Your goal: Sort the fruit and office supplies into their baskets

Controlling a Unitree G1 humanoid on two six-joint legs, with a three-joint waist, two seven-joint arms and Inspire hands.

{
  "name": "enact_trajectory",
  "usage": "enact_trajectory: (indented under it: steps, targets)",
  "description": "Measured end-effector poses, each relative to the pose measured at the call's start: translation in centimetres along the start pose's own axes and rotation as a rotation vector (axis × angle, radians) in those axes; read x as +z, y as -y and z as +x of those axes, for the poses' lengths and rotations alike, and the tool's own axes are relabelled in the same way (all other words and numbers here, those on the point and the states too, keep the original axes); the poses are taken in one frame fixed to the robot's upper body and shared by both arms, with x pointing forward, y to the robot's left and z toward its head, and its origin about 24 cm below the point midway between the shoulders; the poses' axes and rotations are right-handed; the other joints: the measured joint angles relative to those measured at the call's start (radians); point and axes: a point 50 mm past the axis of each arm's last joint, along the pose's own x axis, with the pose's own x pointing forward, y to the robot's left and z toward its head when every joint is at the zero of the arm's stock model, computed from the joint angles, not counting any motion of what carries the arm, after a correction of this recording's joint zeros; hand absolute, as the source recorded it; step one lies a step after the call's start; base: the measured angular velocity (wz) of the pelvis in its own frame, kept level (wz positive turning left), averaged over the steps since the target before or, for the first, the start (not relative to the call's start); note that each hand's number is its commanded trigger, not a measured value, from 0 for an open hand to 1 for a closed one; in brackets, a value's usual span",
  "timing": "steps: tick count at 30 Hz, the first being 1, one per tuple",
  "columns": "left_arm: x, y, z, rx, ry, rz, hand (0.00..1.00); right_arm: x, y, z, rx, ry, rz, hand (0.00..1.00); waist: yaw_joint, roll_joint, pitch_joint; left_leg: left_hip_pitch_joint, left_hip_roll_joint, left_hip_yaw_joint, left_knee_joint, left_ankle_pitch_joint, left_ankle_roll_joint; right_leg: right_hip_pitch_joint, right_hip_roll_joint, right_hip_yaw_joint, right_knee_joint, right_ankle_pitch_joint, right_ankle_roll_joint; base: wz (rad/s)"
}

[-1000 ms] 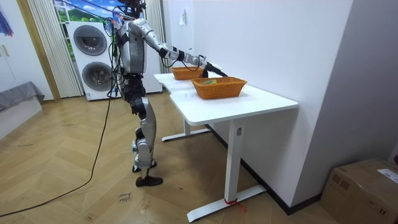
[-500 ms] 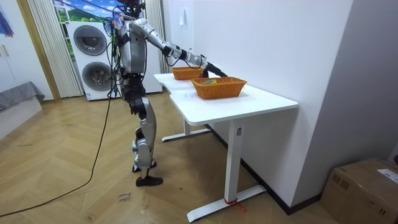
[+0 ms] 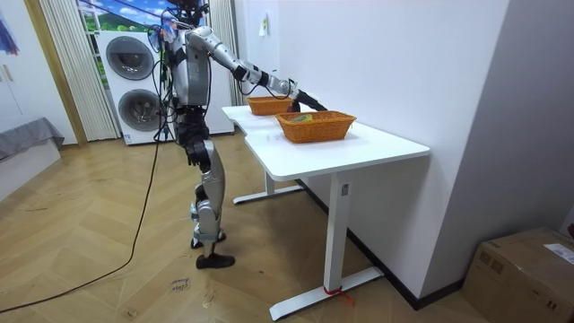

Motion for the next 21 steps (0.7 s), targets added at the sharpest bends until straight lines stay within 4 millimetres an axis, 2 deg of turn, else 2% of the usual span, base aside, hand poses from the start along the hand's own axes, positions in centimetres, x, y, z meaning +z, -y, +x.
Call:
enact_trajectory:
  steps: [12,13,14,15,16,21]
  targets:
    - [1.1,-0.1,0.1,0.004,0.027,-0.003,0.0,-0.6,0.1,-0.1,0.077,-0.015,0.02,0.0,0.003,0.002,0.0002,-0.004,-0.001,-0.013,0.002,0.002,-0.003,0.0,0.004,0.004,-0.002,0.001,-0.002,0.01]
    - [1.1,-0.1,0.1,0.004,0.028,-0.003,0.0,-0.7,0.1,-0.1,0.082,-0.016,0.023,0.03,0.003,0.002,0.0003,-0.001,-0.001,-0.013,0.002,0.003,-0.004,0.0,0.004,0.005,-0.002,0.001,-0.002,0.0]
    - [1.1,-0.1,0.1,0.004,0.028,-0.003,0.0,-0.7,0.1,-0.1,0.086,-0.016,0.023,0.56,0.004,0.002,0.0004,-0.001,-0.001,-0.013,0.002,0.003,-0.004,0.001,0.004,0.005,-0.001,0.001,-0.002,0.0]
    - [1.1,-0.1,0.1,0.005,0.028,-0.003,0.0,-0.7,0.1,-0.1,0.093,-0.016,0.026,0.64,0.003,0.002,0.0004,0.0,-0.001,-0.014,0.002,0.003,-0.004,0.002,0.004,0.005,-0.001,0.001,-0.002,0.0]
    - [1.2,-0.2,0.1,0.006,0.029,-0.002,0.0,-0.8,0.0,-0.1,0.1,-0.017,0.028,1.0,0.003,0.002,0.0004,0.001,-0.001,-0.015,0.002,0.003,-0.005,0.002,0.005,0.005,-0.001,0.001,-0.002,0.0]
    - [1.2,-0.1,0.1,0.004,0.034,0.009,0.0,-0.8,0.0,-0.1,0.1,-0.018,0.032,1.0,0.003,0.002,0.0004,0.002,0.0,-0.015,0.002,0.005,-0.006,0.002,0.005,0.006,-0.001,0.002,-0.004,0.0]
